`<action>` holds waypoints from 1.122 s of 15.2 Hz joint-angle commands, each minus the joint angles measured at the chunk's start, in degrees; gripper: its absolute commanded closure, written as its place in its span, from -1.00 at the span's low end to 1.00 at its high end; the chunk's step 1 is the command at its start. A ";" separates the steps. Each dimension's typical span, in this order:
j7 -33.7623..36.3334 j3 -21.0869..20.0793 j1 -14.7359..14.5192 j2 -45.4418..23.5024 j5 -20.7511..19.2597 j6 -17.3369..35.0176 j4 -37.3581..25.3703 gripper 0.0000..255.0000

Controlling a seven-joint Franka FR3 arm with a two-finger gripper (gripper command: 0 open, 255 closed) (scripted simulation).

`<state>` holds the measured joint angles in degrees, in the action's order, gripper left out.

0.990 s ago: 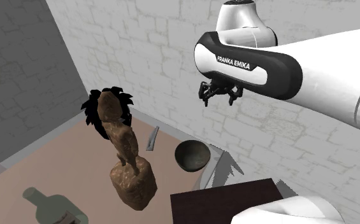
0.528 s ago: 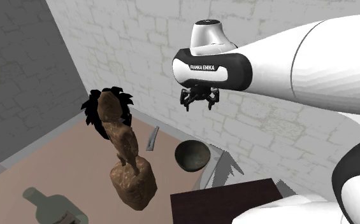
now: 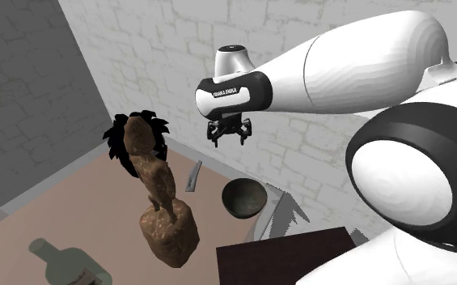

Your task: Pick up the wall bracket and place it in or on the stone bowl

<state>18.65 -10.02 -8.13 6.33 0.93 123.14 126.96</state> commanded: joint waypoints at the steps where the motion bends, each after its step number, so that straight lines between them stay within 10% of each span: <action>1: 1.01 -1.00 -0.78 -3.92 -0.17 1.53 -2.06 -1.00; 17: 6.25 -4.40 -7.73 -32.68 -4.36 5.81 -23.95 -1.00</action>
<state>24.79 -14.46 -15.63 -25.30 -3.22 128.63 103.73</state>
